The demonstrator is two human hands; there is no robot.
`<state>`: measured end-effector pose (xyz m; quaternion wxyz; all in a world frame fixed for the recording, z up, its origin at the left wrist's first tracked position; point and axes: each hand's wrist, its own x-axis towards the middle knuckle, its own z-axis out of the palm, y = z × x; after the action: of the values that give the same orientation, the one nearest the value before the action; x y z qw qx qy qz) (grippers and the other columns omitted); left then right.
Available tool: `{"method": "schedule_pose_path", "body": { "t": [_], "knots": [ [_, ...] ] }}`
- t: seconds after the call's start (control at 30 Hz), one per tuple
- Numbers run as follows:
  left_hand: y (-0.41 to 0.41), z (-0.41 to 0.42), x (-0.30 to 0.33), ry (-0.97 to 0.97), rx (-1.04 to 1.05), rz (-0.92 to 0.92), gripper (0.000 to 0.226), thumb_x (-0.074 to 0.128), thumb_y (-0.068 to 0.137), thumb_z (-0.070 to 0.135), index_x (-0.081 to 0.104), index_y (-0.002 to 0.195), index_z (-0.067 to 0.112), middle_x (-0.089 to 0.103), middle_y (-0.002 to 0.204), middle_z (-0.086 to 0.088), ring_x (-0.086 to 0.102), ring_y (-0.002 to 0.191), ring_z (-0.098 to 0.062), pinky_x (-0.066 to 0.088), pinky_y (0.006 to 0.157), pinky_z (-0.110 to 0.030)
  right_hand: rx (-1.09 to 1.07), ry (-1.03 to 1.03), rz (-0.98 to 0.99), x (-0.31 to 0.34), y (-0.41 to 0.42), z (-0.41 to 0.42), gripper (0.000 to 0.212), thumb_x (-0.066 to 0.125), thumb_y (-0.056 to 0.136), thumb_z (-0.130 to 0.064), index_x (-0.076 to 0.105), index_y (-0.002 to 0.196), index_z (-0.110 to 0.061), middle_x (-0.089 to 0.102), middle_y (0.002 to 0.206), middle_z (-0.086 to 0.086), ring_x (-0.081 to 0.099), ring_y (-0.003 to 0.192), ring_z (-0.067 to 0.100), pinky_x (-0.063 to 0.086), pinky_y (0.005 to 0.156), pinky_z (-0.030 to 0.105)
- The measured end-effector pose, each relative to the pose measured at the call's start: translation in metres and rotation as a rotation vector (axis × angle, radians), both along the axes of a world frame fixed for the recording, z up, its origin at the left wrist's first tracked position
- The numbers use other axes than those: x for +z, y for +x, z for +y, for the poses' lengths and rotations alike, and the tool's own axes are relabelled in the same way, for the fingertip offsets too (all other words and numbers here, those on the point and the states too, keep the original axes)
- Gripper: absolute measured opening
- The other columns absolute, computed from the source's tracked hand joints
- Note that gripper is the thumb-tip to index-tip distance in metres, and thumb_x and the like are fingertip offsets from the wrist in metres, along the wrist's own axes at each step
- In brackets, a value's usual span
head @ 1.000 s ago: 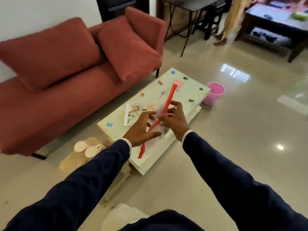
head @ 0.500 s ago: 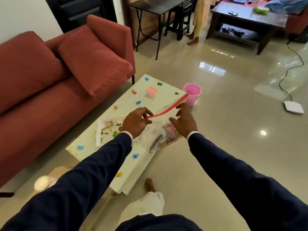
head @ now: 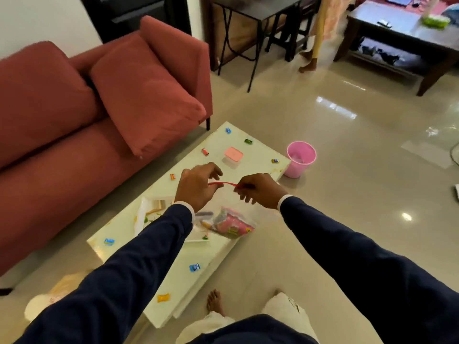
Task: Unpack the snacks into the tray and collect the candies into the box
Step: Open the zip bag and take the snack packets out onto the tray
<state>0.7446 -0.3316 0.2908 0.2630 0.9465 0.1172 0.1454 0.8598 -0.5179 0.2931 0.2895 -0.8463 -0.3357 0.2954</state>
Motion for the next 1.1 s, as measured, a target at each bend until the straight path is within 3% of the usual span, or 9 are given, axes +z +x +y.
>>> {"method": "schedule_pose_path", "body": {
  "t": [0.1, 0.17, 0.23, 0.3, 0.4, 0.47, 0.7, 0.9, 1.1],
  "knots": [
    [0.023, 0.023, -0.001, 0.103, 0.237, -0.097, 0.027, 0.082, 0.081, 0.028, 0.067, 0.103, 0.027, 0.062, 0.104, 0.007, 0.056, 0.099, -0.018, 0.032, 0.082, -0.033, 0.083, 0.044, 0.14, -0.003, 0.031, 0.027, 0.026, 0.056, 0.099, -0.002, 0.071, 0.117, -0.014, 0.078, 0.091, 0.007, 0.075, 0.074, 0.017, 0.063, 0.065, 0.025],
    [0.034, 0.032, -0.001, 0.047, 0.419, -0.142, 0.019, 0.076, 0.084, 0.028, 0.065, 0.099, 0.029, 0.058, 0.101, 0.007, 0.052, 0.093, -0.015, 0.031, 0.079, -0.031, 0.118, 0.045, 0.209, -0.006, 0.053, 0.047, 0.028, 0.055, 0.098, 0.001, 0.07, 0.119, -0.011, 0.077, 0.093, 0.012, 0.074, 0.072, 0.018, 0.063, 0.065, 0.026],
    [0.042, 0.038, -0.002, -0.232, 0.509, -0.15, 0.006, 0.068, 0.09, 0.024, 0.063, 0.093, 0.024, 0.061, 0.088, 0.003, 0.056, 0.079, -0.015, 0.042, 0.074, -0.03, 0.106, 0.094, 0.287, -0.008, 0.07, 0.062, 0.025, 0.056, 0.097, 0.003, 0.069, 0.118, -0.002, 0.076, 0.093, 0.017, 0.072, 0.07, 0.021, 0.063, 0.066, 0.028],
    [0.051, 0.033, -0.003, -0.661, 0.57, -0.02, 0.008, 0.061, 0.097, 0.024, 0.063, 0.092, 0.019, 0.065, 0.077, -0.001, 0.06, 0.065, -0.014, 0.047, 0.062, -0.028, 0.1, 0.169, 0.378, -0.008, 0.088, 0.076, 0.023, 0.061, 0.096, 0.004, 0.069, 0.117, 0.004, 0.073, 0.091, 0.018, 0.072, 0.069, 0.023, 0.064, 0.067, 0.032],
    [0.064, 0.014, -0.002, -1.098, 0.567, 0.13, 0.018, 0.055, 0.103, 0.031, 0.064, 0.103, 0.015, 0.071, 0.086, -0.004, 0.071, 0.071, -0.016, 0.053, 0.058, -0.029, 0.126, 0.239, 0.466, -0.004, 0.105, 0.09, 0.023, 0.066, 0.094, 0.004, 0.071, 0.116, 0.003, 0.072, 0.091, 0.014, 0.075, 0.068, 0.019, 0.064, 0.064, 0.031],
    [0.075, 0.003, -0.002, -1.2, 0.652, 0.018, 0.023, 0.058, 0.102, 0.034, 0.059, 0.11, 0.012, 0.074, 0.093, -0.009, 0.076, 0.08, -0.021, 0.058, 0.06, -0.031, 0.182, 0.254, 0.477, -0.001, 0.114, 0.097, 0.02, 0.068, 0.093, 0.001, 0.073, 0.112, -0.002, 0.073, 0.089, 0.008, 0.076, 0.068, 0.013, 0.062, 0.061, 0.025],
    [0.087, -0.005, -0.001, -1.135, 0.906, -0.204, 0.017, 0.064, 0.099, 0.02, 0.059, 0.109, 0.007, 0.075, 0.099, -0.015, 0.078, 0.082, -0.026, 0.063, 0.066, -0.035, 0.396, 0.236, 0.476, 0.0, 0.128, 0.126, 0.024, 0.058, 0.102, -0.015, 0.073, 0.121, -0.01, 0.077, 0.102, 0.008, 0.078, 0.087, 0.019, 0.065, 0.076, 0.03],
    [0.068, 0.01, -0.004, -1.175, 0.942, -0.262, 0.018, 0.06, 0.101, 0.013, 0.065, 0.114, 0.001, 0.075, 0.104, -0.018, 0.078, 0.087, -0.028, 0.064, 0.072, -0.035, 0.406, 0.272, 0.431, -0.003, 0.109, 0.152, 0.025, 0.074, 0.092, -0.022, 0.077, 0.115, -0.013, 0.078, 0.099, 0.002, 0.077, 0.089, 0.017, 0.064, 0.079, 0.028],
    [0.045, 0.029, 0.002, -1.184, 0.91, -0.39, 0.018, 0.064, 0.098, 0.007, 0.068, 0.11, -0.007, 0.075, 0.102, -0.023, 0.077, 0.09, -0.031, 0.063, 0.074, -0.033, 0.411, 0.34, 0.43, 0.005, 0.093, 0.177, 0.021, 0.076, 0.09, -0.01, 0.079, 0.11, -0.011, 0.079, 0.098, 0.006, 0.078, 0.089, 0.021, 0.064, 0.084, 0.036]
  ]
}}
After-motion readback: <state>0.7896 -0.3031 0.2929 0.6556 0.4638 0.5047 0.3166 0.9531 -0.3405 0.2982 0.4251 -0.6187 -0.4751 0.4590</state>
